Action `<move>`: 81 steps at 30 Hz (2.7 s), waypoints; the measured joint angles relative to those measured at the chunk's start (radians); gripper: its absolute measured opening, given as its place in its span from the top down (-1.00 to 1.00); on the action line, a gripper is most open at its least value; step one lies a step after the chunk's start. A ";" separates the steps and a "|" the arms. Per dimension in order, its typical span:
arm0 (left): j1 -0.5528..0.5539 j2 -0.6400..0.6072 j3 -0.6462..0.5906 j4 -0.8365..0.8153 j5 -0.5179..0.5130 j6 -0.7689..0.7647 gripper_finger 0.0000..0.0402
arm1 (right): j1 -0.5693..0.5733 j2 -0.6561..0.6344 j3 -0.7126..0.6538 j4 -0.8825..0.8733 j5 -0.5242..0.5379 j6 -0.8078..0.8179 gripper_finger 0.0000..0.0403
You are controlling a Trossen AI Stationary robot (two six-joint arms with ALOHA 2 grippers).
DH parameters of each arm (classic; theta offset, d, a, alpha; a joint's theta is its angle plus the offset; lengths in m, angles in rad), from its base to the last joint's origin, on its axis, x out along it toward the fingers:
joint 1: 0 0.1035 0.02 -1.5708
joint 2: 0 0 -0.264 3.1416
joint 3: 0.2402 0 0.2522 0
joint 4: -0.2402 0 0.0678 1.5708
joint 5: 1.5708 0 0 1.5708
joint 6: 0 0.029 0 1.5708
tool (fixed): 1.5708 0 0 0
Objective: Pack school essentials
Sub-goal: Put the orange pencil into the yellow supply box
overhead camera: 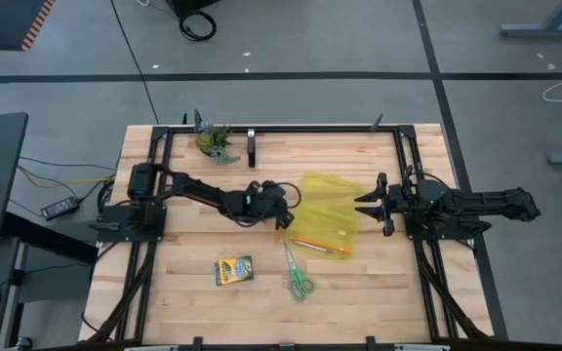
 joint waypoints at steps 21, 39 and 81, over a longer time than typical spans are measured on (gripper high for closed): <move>0.008 0.037 0.002 -0.033 0.018 -0.066 0.46 | 0.000 0.001 0.000 0.001 0.000 0.000 0.35; -0.002 0.027 -0.057 0.018 0.043 -0.034 0.96 | 0.000 0.001 0.000 0.001 0.000 0.000 0.35; 0.087 -0.008 -0.017 0.050 0.163 0.189 0.41 | 0.000 0.001 0.000 0.000 0.000 0.000 0.35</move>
